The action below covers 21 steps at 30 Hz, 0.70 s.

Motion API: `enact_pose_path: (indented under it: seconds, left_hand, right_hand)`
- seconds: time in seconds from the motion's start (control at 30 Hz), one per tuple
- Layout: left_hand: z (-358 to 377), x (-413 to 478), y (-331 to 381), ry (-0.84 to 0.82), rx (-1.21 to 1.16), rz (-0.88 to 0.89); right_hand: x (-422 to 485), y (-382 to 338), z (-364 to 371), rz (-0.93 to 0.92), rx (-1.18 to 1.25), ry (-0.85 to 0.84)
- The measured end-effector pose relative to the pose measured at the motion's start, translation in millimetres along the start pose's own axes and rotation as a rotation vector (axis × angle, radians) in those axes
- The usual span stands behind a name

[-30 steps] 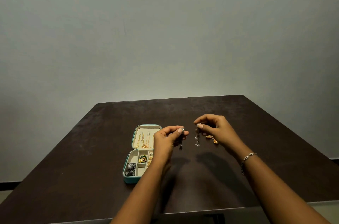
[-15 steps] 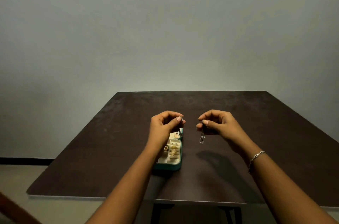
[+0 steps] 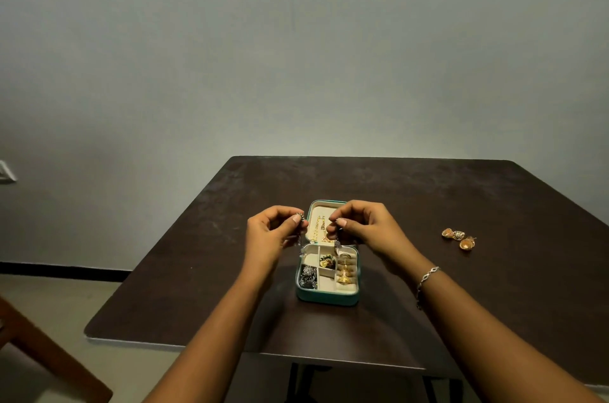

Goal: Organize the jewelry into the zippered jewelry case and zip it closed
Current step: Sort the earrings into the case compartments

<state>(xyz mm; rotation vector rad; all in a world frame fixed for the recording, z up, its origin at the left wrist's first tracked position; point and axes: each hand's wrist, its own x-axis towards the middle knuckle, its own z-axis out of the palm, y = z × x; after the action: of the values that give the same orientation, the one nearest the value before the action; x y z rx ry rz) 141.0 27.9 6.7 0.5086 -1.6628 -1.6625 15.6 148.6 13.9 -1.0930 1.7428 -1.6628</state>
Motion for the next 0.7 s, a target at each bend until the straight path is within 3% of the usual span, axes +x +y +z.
enact_pose_path:
  seconds: [0.3, 0.7]
  left_hand:
    - [-10.2, 9.0, -4.6, 0.047, -0.015, -0.017]
    - [-10.3, 12.3, -12.8, 0.04, -0.042, -0.043]
  right_hand:
    - [26.6, 10.7, 24.6, 0.013, -0.041, -0.023]
    - [30.3, 26.4, 34.9, -0.043, -0.616, -0.073]
